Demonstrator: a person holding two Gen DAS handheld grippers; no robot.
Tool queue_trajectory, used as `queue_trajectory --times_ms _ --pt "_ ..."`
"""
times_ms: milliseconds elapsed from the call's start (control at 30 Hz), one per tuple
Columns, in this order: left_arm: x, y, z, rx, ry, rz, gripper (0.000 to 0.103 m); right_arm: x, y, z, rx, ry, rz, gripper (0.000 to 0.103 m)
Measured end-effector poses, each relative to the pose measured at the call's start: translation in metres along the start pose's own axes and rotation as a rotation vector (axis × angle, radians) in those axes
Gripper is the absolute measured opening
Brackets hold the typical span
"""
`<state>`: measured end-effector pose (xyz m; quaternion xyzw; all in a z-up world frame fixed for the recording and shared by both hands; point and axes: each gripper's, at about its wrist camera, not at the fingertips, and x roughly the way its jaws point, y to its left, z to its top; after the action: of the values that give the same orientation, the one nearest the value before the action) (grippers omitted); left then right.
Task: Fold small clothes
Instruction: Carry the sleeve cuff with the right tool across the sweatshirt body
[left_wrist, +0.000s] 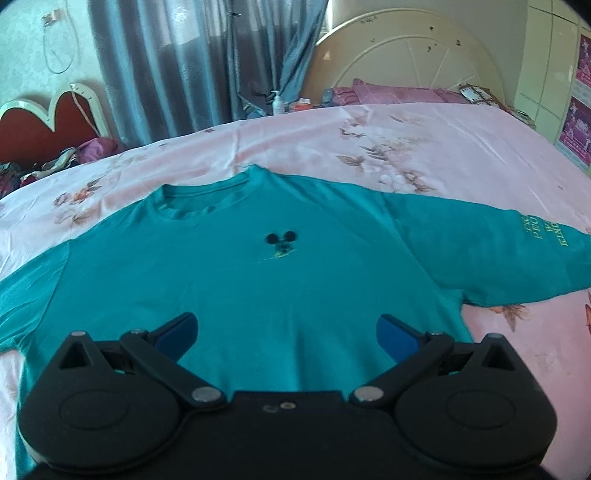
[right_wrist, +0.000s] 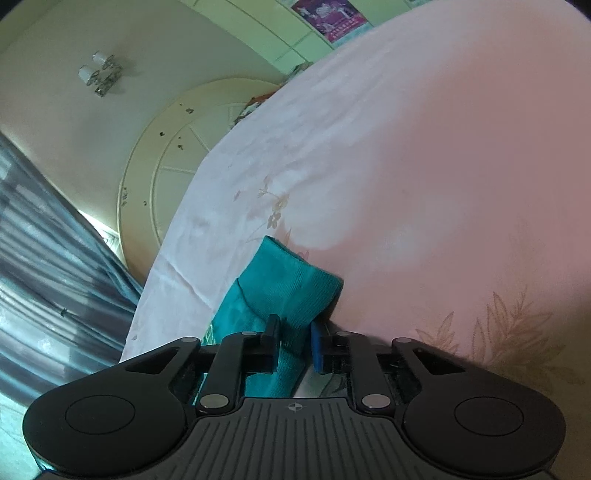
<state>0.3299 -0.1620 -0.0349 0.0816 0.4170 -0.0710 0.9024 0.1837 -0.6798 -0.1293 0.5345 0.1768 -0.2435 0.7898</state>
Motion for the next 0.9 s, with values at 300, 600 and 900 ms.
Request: queue_trajectory --times_ms 300,600,900 --pt "0.019 0.084 -0.019 -0.057 0.023 0.02 0.096 -0.002 0.072 -0.029 -0.351 -0.017 -0.112 0.005" --pt "0.045 0.189 -0.028 -0.146 0.022 -0.051 0.064 -0.017 0.249 -0.224 -0.779 0.212 0.177 0.005" --pt "0.053 0.251 -0.047 -0.189 0.044 -0.134 0.03 -0.004 0.316 -0.424 -1.062 0.422 0.308 0.005"
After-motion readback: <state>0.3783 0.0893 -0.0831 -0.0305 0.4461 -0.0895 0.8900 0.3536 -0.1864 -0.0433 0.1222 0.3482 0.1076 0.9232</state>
